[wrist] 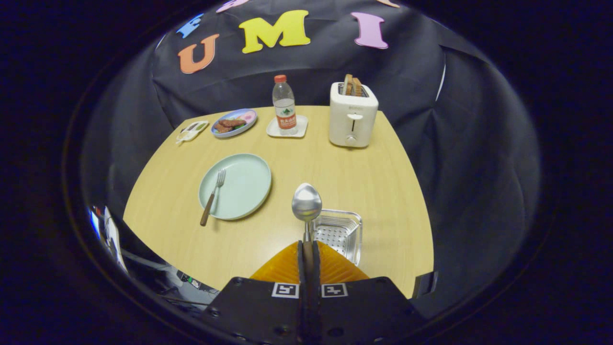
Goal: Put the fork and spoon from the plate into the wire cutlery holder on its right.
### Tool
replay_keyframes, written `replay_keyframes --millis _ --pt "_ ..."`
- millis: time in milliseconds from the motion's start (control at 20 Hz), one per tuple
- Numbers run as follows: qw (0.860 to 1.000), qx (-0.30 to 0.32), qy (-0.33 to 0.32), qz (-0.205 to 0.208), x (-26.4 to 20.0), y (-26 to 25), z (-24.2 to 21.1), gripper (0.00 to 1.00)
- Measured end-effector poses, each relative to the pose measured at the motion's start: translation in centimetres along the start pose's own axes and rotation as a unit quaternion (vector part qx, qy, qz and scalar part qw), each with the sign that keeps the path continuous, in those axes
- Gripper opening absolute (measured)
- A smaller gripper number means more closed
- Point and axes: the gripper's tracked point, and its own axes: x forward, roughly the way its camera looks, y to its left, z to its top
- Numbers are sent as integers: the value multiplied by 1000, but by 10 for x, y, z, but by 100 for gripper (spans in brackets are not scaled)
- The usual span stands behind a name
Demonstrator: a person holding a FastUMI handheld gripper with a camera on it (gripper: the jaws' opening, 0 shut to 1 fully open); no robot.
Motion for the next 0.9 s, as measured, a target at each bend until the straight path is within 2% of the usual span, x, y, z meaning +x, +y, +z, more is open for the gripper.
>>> replay_keyframes --millis 350,600,650,800,900 --pt "998 24 54 8 -9 -32 -36 2" --pt "992 55 116 15 -6 -30 -39 2" --pt "990 64 121 20 -6 -28 -34 5" --pt "994 51 88 28 -7 -24 -10 7" --pt "997 33 66 12 -7 -26 2 16"
